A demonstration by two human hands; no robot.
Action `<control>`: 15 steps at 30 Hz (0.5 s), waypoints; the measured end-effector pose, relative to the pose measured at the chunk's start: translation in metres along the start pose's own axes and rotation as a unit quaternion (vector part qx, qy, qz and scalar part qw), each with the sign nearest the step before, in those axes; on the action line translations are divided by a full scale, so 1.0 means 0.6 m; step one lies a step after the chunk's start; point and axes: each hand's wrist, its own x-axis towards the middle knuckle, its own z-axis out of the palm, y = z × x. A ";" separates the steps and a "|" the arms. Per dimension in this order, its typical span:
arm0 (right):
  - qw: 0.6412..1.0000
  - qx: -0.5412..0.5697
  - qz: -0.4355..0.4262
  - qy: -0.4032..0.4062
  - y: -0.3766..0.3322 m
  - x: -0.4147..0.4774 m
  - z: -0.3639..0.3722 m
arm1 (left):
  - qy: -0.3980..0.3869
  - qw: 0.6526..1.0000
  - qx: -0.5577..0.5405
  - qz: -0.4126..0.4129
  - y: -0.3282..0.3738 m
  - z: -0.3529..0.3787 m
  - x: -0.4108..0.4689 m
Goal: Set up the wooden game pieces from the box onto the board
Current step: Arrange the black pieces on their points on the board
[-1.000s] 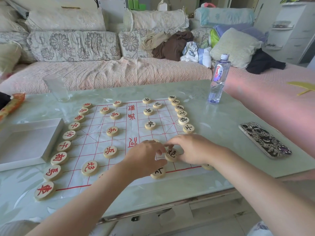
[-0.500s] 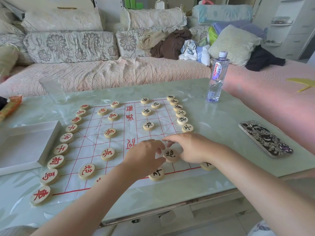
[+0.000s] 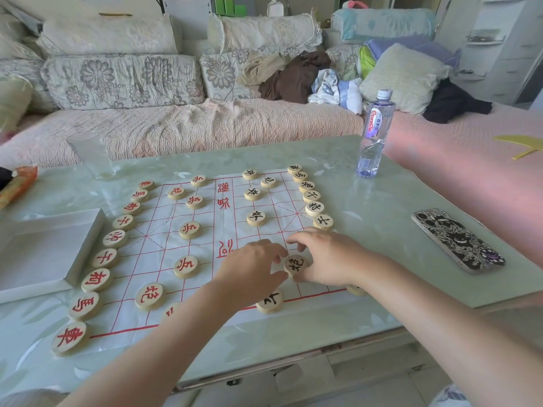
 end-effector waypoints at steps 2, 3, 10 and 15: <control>1.000 0.006 -0.002 0.001 0.002 0.001 0.003 | -0.002 1.000 0.006 0.006 0.002 0.002 0.002; 1.000 0.018 -0.009 -0.003 0.003 0.002 0.003 | -0.004 1.000 0.008 0.006 0.004 0.003 0.003; 1.000 0.019 -0.009 -0.008 0.010 0.002 0.007 | -0.011 1.000 0.015 0.013 0.005 0.006 0.006; 1.000 0.017 -0.015 -0.014 0.008 0.006 0.008 | -0.005 1.000 0.008 0.003 0.000 0.007 0.006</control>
